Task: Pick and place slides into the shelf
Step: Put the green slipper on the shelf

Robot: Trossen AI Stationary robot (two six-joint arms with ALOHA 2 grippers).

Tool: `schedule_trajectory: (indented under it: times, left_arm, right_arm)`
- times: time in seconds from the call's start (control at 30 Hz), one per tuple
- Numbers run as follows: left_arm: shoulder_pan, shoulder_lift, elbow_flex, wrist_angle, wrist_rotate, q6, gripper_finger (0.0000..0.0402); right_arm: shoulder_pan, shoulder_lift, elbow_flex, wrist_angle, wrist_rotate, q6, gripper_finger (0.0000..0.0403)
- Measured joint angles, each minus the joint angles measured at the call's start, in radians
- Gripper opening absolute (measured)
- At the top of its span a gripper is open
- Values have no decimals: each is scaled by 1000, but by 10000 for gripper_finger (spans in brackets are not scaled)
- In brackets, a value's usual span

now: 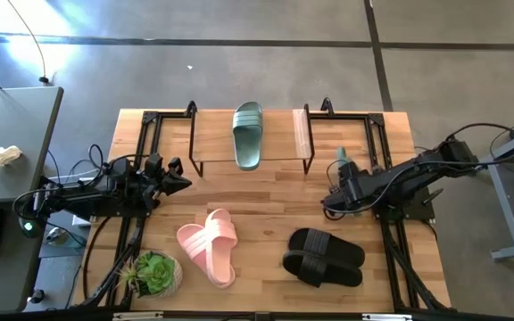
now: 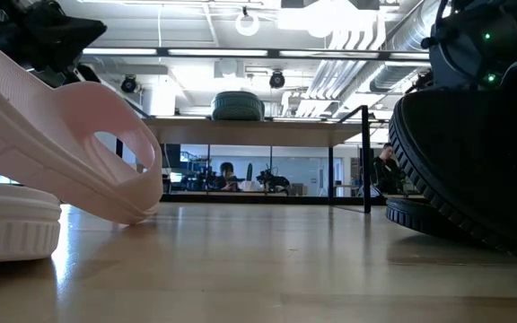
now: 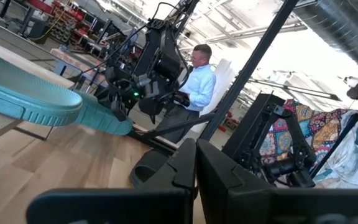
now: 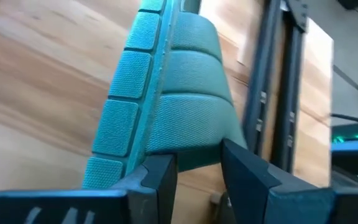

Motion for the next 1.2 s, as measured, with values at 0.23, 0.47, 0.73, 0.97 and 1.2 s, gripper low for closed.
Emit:
schedule_trajectory:
  times: [0.23,0.47,0.73,0.97,1.2]
  left_arm:
    - [0,0,0,-2,-1,-1,3]
    - [0,0,0,-13,-2,-19,3]
    - [0,0,0,-16,-3,-19,3]
    - [0,0,0,-16,-3,-19,3]
    - [0,0,0,-17,-2,-19,3]
  right_arm:
    - [-2,0,0,144,58,-161,112]
    - [-6,2,-2,175,80,-263,112]
    - [9,2,55,172,-10,-555,112]
    - [-21,1,71,194,-21,-764,117]
    - [-39,1,71,199,-26,-879,168]
